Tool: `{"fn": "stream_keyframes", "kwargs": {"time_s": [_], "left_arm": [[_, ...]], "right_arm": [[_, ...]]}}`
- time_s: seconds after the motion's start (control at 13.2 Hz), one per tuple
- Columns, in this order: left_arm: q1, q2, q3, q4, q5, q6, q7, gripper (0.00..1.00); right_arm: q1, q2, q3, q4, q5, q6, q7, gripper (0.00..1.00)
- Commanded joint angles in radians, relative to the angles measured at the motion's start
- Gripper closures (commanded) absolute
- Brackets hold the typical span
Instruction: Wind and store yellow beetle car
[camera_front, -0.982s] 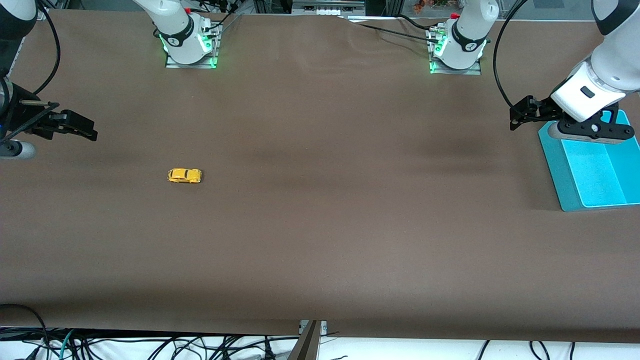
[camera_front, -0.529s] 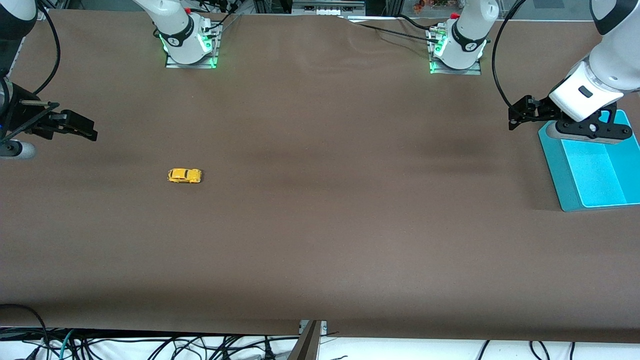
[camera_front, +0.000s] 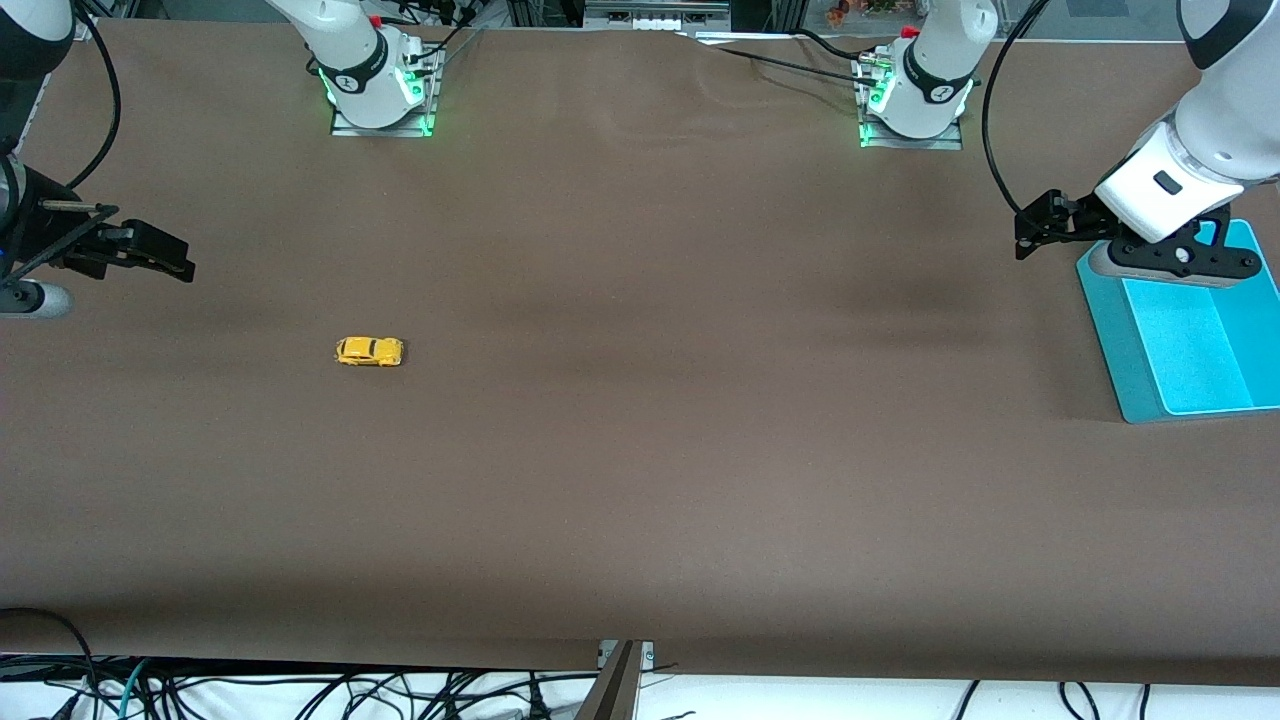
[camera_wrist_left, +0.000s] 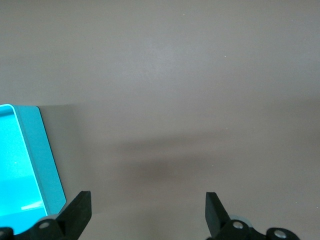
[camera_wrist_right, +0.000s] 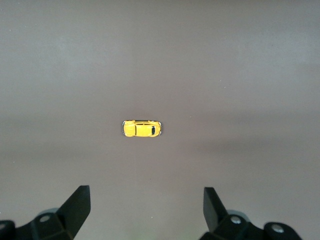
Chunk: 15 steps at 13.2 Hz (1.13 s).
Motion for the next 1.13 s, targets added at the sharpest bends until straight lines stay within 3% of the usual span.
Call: {"fn": "stream_keyframes", "kwargs": {"time_s": [0.0, 1.06], "left_arm": [[-0.002, 0.017, -0.003, 0.036, 0.006, -0.025, -0.012, 0.0], [0.0, 0.017, -0.003, 0.034, 0.006, -0.039, -0.006, 0.0]], "right_arm": [[-0.006, -0.011, 0.004, -0.008, 0.013, 0.003, 0.014, 0.0], [0.046, 0.037, 0.012, -0.009, 0.026, -0.083, -0.021, 0.0]]}}
